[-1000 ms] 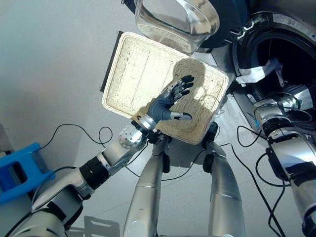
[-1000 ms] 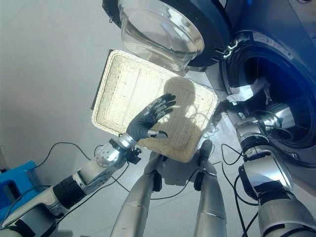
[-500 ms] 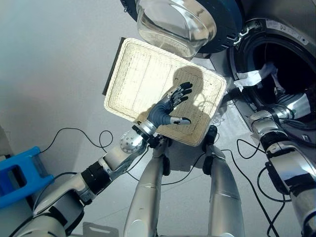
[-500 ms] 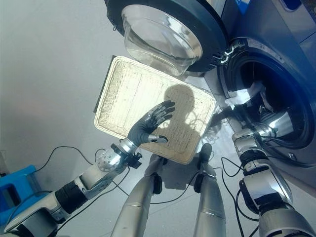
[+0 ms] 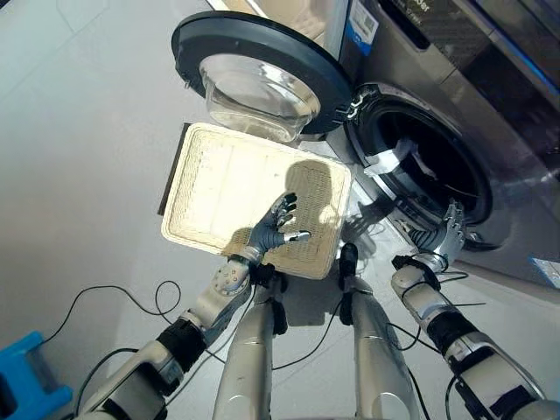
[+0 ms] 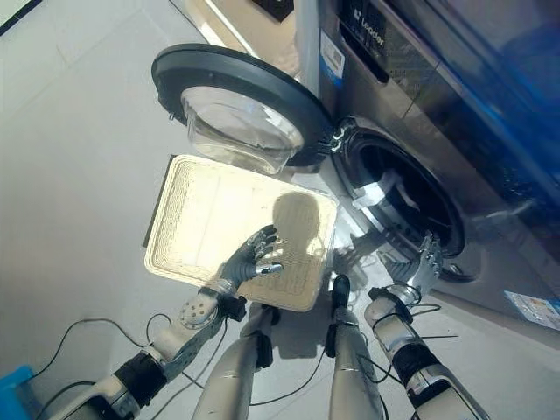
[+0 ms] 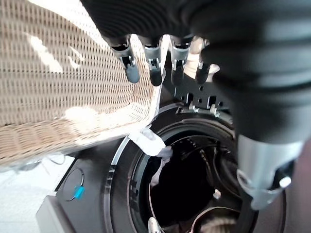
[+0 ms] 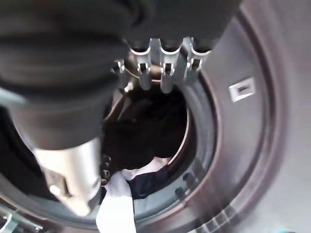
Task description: Put the clothes into the washing machine.
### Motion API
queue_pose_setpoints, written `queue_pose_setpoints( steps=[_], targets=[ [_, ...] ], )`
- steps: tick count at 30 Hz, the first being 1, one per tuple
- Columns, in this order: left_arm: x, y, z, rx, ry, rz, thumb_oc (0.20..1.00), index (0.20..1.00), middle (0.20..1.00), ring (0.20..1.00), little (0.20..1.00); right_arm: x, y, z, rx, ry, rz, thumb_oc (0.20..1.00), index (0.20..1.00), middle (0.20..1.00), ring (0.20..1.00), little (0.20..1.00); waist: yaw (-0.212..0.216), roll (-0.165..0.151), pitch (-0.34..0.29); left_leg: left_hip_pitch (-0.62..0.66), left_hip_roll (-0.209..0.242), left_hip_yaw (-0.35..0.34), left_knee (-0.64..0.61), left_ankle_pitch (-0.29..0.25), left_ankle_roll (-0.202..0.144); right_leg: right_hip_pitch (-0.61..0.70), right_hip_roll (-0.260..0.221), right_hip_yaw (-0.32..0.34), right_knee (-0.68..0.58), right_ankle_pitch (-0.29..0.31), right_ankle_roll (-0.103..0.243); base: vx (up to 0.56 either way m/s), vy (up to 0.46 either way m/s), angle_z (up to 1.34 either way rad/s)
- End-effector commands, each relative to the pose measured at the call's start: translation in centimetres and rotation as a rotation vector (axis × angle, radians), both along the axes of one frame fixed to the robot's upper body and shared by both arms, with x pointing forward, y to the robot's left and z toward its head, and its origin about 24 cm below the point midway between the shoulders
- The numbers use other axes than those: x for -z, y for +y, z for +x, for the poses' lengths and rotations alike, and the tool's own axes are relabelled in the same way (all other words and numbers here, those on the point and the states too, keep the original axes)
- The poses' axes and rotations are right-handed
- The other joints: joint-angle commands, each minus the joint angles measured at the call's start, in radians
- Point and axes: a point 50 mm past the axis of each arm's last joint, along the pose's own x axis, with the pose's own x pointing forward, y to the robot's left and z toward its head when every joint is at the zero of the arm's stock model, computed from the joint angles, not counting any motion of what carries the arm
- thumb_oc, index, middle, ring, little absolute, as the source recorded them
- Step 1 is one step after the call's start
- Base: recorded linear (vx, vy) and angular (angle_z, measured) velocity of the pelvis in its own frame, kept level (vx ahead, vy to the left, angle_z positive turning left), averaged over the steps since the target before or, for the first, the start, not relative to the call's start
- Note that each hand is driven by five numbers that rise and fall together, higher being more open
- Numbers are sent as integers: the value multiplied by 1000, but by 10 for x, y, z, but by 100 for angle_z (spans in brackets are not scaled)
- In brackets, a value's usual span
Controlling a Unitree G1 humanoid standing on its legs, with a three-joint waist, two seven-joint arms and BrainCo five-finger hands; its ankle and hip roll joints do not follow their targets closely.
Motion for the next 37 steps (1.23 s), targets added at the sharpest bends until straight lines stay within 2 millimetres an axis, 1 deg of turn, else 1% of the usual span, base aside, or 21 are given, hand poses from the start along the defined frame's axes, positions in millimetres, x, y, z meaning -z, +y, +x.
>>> queue_pose_setpoints(
  steps=[1,3,7,8,9,10,11,13,14,16,19,20,22,23,24,27,29,30,34,37],
  targets=[
    [-1,-6,-2,11,-33,-6,1000,1000,1000,1000,1000,-10,6,3,-56,-44,-39,1000,1000,1000,1000,1000,23,-17,-11,74,-32,47,56,-122,-2,52,24,-43,33,-10,64,0,0,0],
    [6,-3,-2,-3,-13,-1,1000,1000,1000,1000,1000,-4,8,-1,-63,-26,-48,1000,1000,1000,1000,1000,22,-23,-11,103,-29,44,53,-124,-4,79,25,-39,31,-13,64,0,0,0],
    [8,-1,-2,-6,-8,2,1000,1000,1000,1000,1000,-2,9,-2,-68,-19,-47,1000,1000,1000,1000,1000,22,-25,-11,114,-28,42,51,-125,-4,89,25,-37,29,-14,64,0,0,0],
    [14,0,-4,-8,-4,22,1000,1000,1000,1000,1000,4,11,-4,-81,1,-48,1000,1000,1000,1000,1000,22,-29,-11,138,-26,38,42,-121,-5,114,28,-34,21,-13,62,73,23,4],
    [40,9,-12,-42,70,98,1000,1000,1000,1000,1000,25,14,-13,-148,108,-47,1000,1000,1000,1000,1000,22,-44,-11,246,-22,20,17,-117,-11,226,29,-21,-3,-17,63,163,37,4],
    [60,15,-19,-78,133,138,1000,1000,1000,1000,1000,41,16,-22,-201,185,-12,1000,1000,1000,1000,1000,21,-53,-26,306,-22,10,-5,-116,-15,291,32,-12,-27,-19,64,249,33,-9],
    [76,20,-26,-103,188,172,1000,1000,1000,1000,1000,54,17,-30,-249,248,5,1000,1000,1000,1000,1000,21,-59,-58,332,-19,3,-24,-112,-18,323,36,-6,-54,-15,64,207,16,-18],
    [88,25,-33,-120,229,196,1000,1000,1000,1000,1000,62,20,-36,-291,296,15,1000,1000,1000,1000,1000,20,-65,-81,353,-19,-1,-36,-109,-21,348,40,0,-72,-13,64,176,-1,-16],
    [108,34,-46,-160,308,228,1000,1000,1000,1000,1000,78,27,-48,-362,382,43,1000,1000,1000,1000,1000,20,-80,-128,401,-20,-6,-63,-106,-23,404,48,11,-108,-12,63,226,-13,-8],
    [127,41,-59,-196,398,246,1000,1000,1000,1000,1000,92,31,-59,-417,460,65,1000,1000,1000,1000,1000,19,-91,-172,445,-20,-3,-92,-105,-22,454,55,16,-138,-14,60,219,-31,-7],
    [143,49,-71,-234,472,279,1000,1000,1000,1000,1000,110,39,-72,-479,567,104,1000,1000,1000,1000,1000,20,-100,-226,492,-15,-4,-125,-99,-23,498,60,21,-166,-10,60,164,-43,-6],
    [148,51,-75,-247,491,290,1000,1000,1000,1000,1000,115,42,-76,-498,600,119,1000,1000,1000,1000,1000,22,-103,-246,510,-14,-7,-140,-95,-24,517,61,22,-181,-6,60,139,-42,-4],
    [150,51,-77,-252,501,298,1000,1000,1000,1000,1000,118,45,-78,-515,622,128,1000,1000,1000,1000,1000,23,-104,-257,521,-14,-10,-151,-93,-25,528,63,22,-190,-4,60,94,-44,-3],
    [155,53,-82,-255,524,316,1000,1000,1000,1000,1000,125,50,-83,-539,661,135,1000,1000,1000,1000,1000,28,-107,-284,538,-15,-19,-174,-86,-25,549,66,24,-214,3,58,162,-79,-1],
    [159,52,-87,-255,541,324,1000,1000,1000,1000,1000,129,55,-87,-561,695,133,1000,1000,1000,1000,1000,30,-108,-305,554,-16,-25,-190,-81,-26,566,69,26,-234,9,57,150,-72,1],
    [163,49,-93,-244,543,341,1000,1000,1000,1000,1000,137,62,-94,-579,748,140,1000,1000,1000,1000,1000,34,-107,-336,578,-18,-33,-221,-72,-25,592,76,31,-267,18,52,93,-47,2],
    [163,46,-93,-228,533,348,1000,1000,1000,1000,1000,140,63,-96,-584,766,147,1000,1000,1000,1000,1000,35,-108,-345,585,-20,-37,-233,-68,-25,603,79,36,-290,29,50,41,-40,5],
    [162,40,-94,-179,518,357,1000,1000,1000,1000,1000,143,63,-99,-600,801,159,1000,1000,1000,1000,1000,39,-107,-358,586,-20,-53,-251,-57,-31,618,83,39,-337,55,52,20,-34,9],
    [163,35,-95,-112,520,391,1000,1000,1000,1000,1000,145,65,-99,-616,832,166,1000,1000,1000,1000,1000,42,-108,-370,581,-21,-67,-251,-58,-28,626,88,45,-342,51,48,1,-19,5],
    [166,38,-98,-103,542,400,1000,1000,1000,1000,1000,150,66,-104,-623,878,191,1000,1000,1000,1000,1000,43,-109,-383,592,-19,-71,-251,-61,-24,638,91,45,-333,36,42,73,-15,0]
  ],
)
